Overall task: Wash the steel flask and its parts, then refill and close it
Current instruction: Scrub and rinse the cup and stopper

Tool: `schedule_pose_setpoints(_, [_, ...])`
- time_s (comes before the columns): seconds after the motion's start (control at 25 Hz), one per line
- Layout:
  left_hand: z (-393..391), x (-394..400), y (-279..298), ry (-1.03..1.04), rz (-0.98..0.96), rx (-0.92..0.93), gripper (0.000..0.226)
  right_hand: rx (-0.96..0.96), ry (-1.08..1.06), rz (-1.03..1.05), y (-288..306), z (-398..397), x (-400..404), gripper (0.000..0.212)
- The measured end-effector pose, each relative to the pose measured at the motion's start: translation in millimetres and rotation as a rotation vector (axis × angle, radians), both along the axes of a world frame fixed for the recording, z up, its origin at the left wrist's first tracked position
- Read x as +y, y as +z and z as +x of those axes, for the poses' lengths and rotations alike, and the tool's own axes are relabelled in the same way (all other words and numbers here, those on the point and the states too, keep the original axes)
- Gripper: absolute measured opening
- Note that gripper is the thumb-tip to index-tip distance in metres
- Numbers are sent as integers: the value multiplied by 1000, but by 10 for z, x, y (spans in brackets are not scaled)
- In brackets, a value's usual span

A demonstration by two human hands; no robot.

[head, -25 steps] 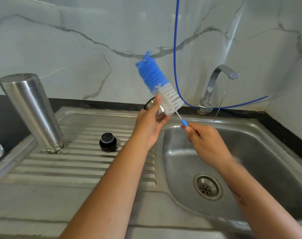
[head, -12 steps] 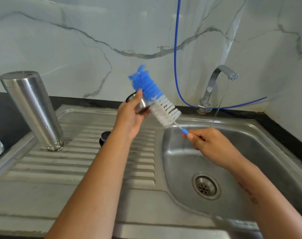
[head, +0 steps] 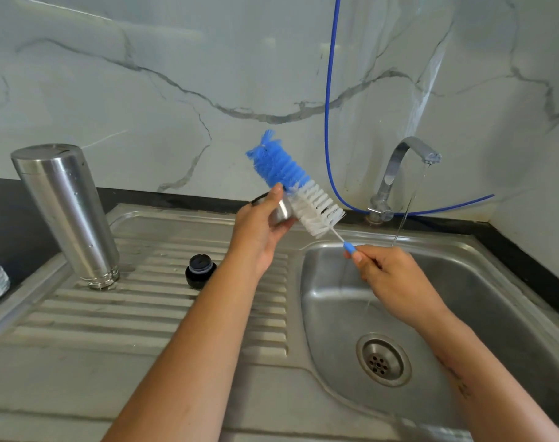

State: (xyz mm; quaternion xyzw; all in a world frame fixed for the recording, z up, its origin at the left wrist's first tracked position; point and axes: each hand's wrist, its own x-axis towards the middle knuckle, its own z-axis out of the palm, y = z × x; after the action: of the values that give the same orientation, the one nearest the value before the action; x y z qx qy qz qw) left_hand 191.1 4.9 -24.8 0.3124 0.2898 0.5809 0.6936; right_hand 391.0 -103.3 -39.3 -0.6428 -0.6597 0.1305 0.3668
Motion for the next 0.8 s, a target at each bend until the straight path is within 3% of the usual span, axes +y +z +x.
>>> schedule_pose_setpoints(0.12, [217, -179, 58, -102, 53, 35, 23, 4, -40, 105, -21, -116, 69, 42])
schedule_pose_setpoints(0.32, [-117, 25, 94, 109, -39, -162, 21, -62, 132, -4, -28, -86, -3, 35])
schedule_pose_setpoints(0.52, [232, -199, 71, -62, 21, 12, 18, 22, 31, 155, 17, -174, 74, 39])
schedule_pose_setpoints(0.72, [-14, -68, 86, 8, 5, -150, 27, 38, 63, -36, 38, -34, -43, 30])
schedule_pose_setpoints(0.8, [-18, -73, 60, -3, 20, -89, 28, 70, 45, -29, 50, -30, -48, 29])
